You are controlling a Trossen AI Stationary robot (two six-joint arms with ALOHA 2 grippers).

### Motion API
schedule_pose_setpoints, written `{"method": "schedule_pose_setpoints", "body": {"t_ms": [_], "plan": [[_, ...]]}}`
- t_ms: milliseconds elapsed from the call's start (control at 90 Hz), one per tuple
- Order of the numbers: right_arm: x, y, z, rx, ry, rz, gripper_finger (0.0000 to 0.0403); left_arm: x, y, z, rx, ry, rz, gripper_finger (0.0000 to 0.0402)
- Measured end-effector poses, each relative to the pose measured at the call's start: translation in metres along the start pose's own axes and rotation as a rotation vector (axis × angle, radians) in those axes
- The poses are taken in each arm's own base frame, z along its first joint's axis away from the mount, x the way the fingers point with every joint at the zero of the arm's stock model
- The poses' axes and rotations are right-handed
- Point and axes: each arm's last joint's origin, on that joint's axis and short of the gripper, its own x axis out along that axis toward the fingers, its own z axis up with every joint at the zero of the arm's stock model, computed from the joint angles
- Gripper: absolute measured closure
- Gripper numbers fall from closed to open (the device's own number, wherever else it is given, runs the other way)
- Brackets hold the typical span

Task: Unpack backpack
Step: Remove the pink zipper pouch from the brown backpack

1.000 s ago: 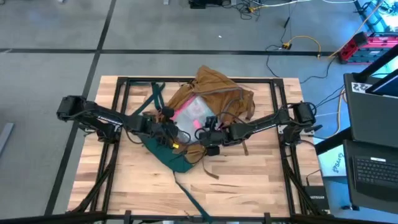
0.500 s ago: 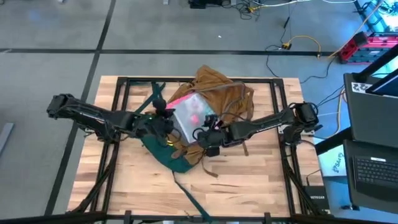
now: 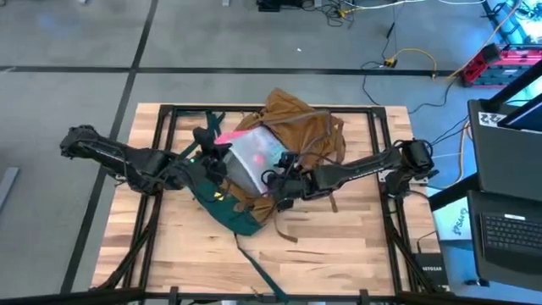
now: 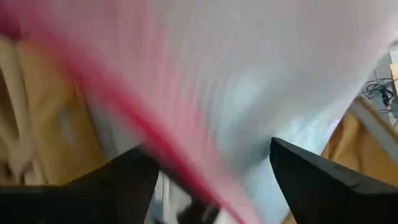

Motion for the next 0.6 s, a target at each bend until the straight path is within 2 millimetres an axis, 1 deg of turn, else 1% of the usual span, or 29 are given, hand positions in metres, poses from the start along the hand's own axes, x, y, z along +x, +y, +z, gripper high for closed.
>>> {"method": "schedule_pose_setpoints", "body": {"t_ms": [178,267,333,444,511,600], "plan": [[-0.001,-0.002,0.014,0.093,-0.126,-0.027,0.0118,0.0,-0.003,-0.003,-0.019,0.018,-0.021,0.0402],[-0.001,-0.003,0.016,0.103,-0.139,-0.066,0.0121,0.0,-0.004,-0.005,-0.021,0.028,-0.03,0.0401],[-0.001,-0.004,0.016,0.088,-0.137,-0.091,0.0133,0.0,-0.005,-0.007,-0.026,0.036,-0.039,0.0401],[-0.001,-0.004,0.016,0.084,-0.14,-0.104,0.0179,0.0,-0.007,-0.009,-0.032,0.04,-0.064,0.0401],[-0.001,-0.004,0.016,0.069,-0.142,-0.092,0.0218,0.0,-0.007,-0.009,-0.04,0.04,-0.073,0.0401],[-0.001,-0.003,0.017,0.063,-0.148,-0.062,0.028,0.0,-0.008,-0.009,-0.047,0.037,-0.08,0.0401]]}}
